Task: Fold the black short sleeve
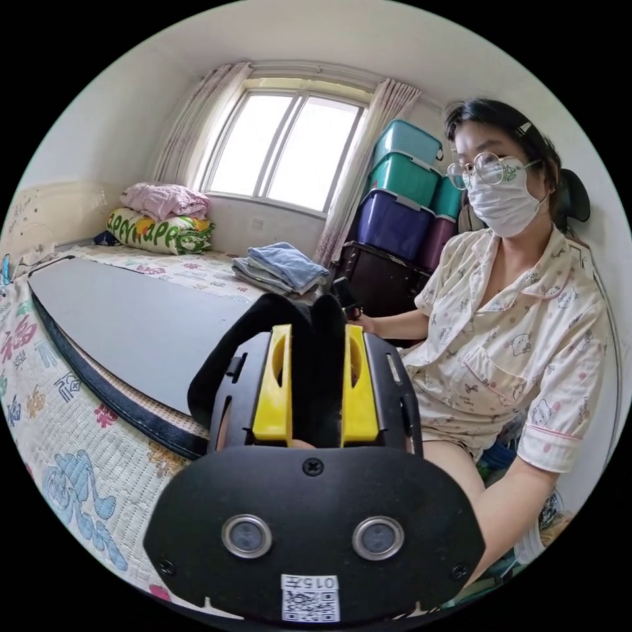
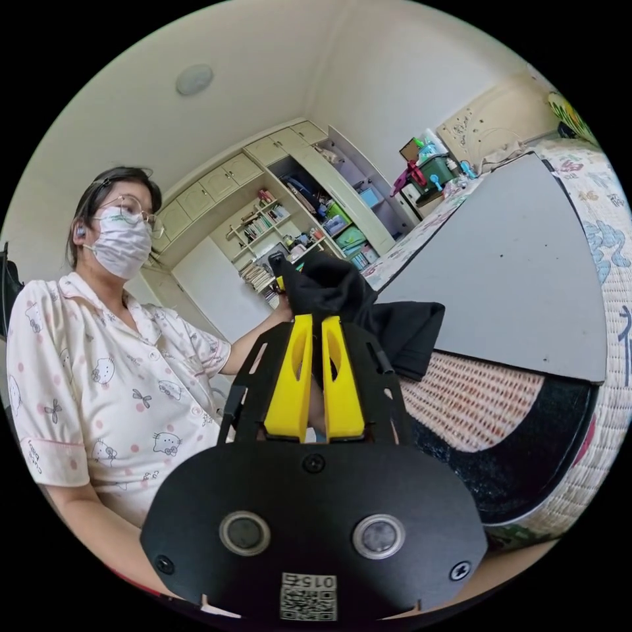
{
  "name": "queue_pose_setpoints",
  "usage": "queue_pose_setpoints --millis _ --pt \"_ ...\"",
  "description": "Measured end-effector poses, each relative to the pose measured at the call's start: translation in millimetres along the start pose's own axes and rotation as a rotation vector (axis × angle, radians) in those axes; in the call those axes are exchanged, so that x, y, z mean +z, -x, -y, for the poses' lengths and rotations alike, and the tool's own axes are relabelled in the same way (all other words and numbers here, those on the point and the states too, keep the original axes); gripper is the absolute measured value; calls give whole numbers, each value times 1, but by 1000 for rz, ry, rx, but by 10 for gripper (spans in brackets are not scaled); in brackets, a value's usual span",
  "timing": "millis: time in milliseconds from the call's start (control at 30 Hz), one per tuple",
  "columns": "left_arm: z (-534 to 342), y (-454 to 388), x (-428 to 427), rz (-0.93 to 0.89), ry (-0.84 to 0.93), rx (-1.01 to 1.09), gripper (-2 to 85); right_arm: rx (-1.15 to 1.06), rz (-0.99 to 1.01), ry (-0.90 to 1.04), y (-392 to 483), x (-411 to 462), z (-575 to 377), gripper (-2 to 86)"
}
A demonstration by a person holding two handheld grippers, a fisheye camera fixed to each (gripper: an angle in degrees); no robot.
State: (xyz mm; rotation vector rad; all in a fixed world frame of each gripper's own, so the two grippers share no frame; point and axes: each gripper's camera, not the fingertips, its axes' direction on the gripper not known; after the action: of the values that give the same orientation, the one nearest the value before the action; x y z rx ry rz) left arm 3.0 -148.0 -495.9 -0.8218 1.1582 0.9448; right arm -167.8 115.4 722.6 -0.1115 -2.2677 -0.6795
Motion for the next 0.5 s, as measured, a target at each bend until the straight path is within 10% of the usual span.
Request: queue_pose_setpoints --millis 500 --pt "21 34 12 103 20 -14 130 31 0 12 -20 18 -21 9"
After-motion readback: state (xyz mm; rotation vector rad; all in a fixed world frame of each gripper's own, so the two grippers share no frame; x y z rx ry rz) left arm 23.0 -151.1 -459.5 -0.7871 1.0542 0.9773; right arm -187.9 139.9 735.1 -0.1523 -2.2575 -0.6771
